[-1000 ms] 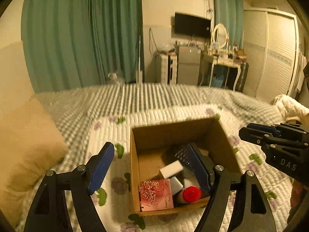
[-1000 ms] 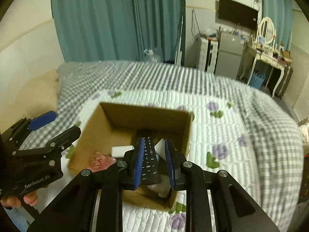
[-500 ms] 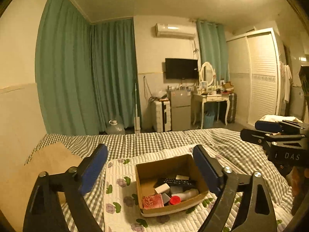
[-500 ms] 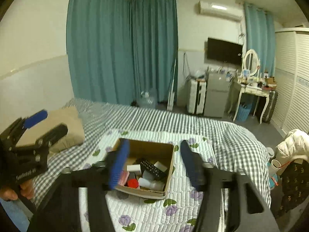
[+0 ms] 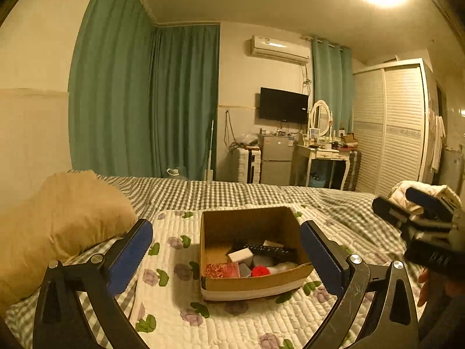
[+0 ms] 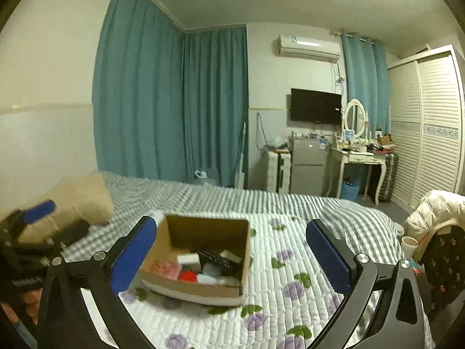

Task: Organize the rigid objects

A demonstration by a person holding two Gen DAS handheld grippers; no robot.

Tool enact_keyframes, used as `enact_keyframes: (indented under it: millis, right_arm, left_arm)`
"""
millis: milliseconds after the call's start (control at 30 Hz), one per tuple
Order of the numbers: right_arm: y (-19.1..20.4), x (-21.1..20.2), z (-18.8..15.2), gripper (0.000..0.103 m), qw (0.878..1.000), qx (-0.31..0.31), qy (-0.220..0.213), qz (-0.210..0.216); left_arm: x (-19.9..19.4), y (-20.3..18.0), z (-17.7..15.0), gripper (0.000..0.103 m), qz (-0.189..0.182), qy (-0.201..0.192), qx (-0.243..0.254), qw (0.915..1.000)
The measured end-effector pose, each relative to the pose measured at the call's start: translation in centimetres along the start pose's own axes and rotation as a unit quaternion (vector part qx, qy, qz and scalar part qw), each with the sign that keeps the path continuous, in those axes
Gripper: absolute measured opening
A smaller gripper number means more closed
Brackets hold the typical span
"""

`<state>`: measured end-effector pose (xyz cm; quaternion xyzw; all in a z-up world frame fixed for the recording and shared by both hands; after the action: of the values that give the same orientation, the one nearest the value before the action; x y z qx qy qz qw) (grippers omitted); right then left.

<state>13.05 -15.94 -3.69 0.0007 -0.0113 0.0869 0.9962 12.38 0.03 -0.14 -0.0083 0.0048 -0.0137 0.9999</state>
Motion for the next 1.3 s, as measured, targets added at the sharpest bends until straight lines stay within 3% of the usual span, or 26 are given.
enact_keyframes:
  millis: [133,300,1300]
  right_arm:
    - [0.4,0.9,-3.5,0.103,1.0,-0.009,0.015,0.001]
    - [0.1,1.5,-6.4,0.103,0.999,0.008,0.05,0.007]
    - [-0.3,0.8,-5.6,0.103,0.999,0.006,0.049,-0.001]
  left_arm:
    - [-0.1,-0.4,-1.4,0.103,0.014,-0.005,0.031,0.9994]
    - [0.0,-0.1,-2.7,0.103,0.019,0.005,0.034,0.9992]
    - [0.4,0.2,-4.2,0.103,0.024,0.029,0.025,0.999]
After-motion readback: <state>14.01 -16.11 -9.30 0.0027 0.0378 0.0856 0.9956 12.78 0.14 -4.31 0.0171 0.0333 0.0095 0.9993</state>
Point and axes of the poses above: each gripper's, at about its wrist camera, not at the fingertips, and x roughly the way its jaws point, y to its left, z to its top, the point moved 9 cm from there along x, roughly the way its jaws point, and after that the axes turned 15 degrees about -y, right-handed, at the moved point
